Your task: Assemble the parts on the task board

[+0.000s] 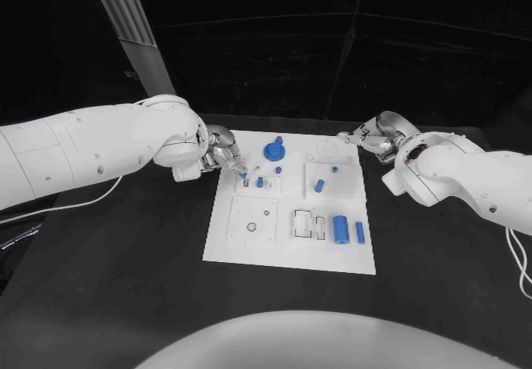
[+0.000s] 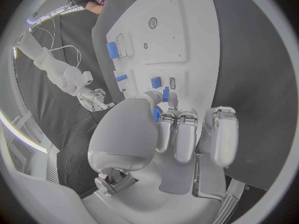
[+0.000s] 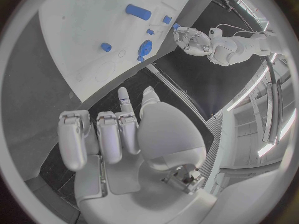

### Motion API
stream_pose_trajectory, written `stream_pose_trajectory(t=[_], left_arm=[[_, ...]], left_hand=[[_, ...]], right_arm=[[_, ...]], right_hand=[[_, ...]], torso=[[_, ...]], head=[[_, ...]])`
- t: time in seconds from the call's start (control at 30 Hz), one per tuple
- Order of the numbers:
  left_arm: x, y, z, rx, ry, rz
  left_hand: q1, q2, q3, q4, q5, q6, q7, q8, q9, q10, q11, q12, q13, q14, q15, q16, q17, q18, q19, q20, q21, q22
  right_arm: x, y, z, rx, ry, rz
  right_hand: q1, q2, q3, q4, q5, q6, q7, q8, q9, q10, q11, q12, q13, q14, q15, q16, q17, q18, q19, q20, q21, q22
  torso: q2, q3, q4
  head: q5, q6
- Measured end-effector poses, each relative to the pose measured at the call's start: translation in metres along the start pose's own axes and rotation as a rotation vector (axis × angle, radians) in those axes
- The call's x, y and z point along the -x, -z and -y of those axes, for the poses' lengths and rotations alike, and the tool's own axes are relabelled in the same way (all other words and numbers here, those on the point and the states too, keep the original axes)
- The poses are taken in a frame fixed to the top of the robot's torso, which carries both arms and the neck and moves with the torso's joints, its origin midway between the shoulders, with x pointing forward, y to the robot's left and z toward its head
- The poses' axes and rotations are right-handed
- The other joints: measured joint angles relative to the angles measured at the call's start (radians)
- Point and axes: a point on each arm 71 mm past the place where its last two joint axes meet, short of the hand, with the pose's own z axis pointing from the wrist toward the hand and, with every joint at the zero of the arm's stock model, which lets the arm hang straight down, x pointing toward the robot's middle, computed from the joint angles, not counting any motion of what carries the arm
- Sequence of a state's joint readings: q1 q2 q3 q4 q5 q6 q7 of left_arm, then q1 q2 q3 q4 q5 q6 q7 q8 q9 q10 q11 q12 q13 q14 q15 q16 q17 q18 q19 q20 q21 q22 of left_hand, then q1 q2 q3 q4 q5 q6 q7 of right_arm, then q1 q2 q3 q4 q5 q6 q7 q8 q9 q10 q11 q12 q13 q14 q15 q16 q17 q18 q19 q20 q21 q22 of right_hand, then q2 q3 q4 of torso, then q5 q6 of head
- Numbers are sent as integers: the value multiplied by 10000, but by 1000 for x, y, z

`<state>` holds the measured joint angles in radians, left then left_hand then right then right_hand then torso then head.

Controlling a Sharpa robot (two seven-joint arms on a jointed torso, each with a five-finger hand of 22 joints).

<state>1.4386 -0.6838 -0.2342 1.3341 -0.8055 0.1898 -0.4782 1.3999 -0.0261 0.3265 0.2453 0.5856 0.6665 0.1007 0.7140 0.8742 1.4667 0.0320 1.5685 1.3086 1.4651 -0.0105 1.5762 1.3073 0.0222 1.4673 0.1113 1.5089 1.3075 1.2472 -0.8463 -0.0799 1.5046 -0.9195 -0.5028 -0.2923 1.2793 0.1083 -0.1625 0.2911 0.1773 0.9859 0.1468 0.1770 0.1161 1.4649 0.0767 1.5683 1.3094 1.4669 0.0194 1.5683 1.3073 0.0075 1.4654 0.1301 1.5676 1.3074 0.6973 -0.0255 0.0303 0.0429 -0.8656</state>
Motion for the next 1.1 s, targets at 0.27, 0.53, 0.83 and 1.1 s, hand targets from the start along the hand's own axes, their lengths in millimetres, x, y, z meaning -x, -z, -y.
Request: stream_pose_trajectory(t=[0.27,0.53,0.83,1.1], left_arm=[[-6,2,-2,241,104,282],[-11,1,-1,331,149,423],[-15,-2,0,417,100,512],[-17,-5,4,431,-41,529]], left_hand=[[0,0,27,27,0,-17,19,0,-1,0,0,0,0,0,0,0,0,0,0,0,0,0],[-2,0,68,67,0,-46,47,41,0,0,0,0,0,0,0,0,0,0,0,0,0,0],[-4,0,193,192,-48,-24,45,41,29,0,1,0,0,0,0,0,0,0,0,0,0,0],[-18,-13,222,220,-90,-60,12,36,43,0,1,0,0,0,0,0,0,0,0,0,0,0]], right_arm=[[0,0,0,0,0,7],[1,0,1,-3,0,16],[1,0,0,8,-2,11],[1,1,1,2,-1,17]], right_hand=[[0,0,0,0,0,0,0,0,-1,0,0,0,0,0,0,0,0,-1,0,0,0,0],[0,0,0,0,0,0,0,0,-1,0,0,0,0,0,0,0,0,0,0,0,0,0],[0,0,0,0,0,0,0,0,-1,0,0,0,0,0,0,0,0,0,0,0,0,0],[0,0,-29,-29,64,0,0,0,-2,0,0,0,0,0,0,0,0,0,0,0,0,1]], torso=[[-9,-7,0],[-8,-3,-2],[-8,-1,-8],[-8,-3,-10]], head=[[16,-13],[23,-31],[31,-46],[20,-52]])
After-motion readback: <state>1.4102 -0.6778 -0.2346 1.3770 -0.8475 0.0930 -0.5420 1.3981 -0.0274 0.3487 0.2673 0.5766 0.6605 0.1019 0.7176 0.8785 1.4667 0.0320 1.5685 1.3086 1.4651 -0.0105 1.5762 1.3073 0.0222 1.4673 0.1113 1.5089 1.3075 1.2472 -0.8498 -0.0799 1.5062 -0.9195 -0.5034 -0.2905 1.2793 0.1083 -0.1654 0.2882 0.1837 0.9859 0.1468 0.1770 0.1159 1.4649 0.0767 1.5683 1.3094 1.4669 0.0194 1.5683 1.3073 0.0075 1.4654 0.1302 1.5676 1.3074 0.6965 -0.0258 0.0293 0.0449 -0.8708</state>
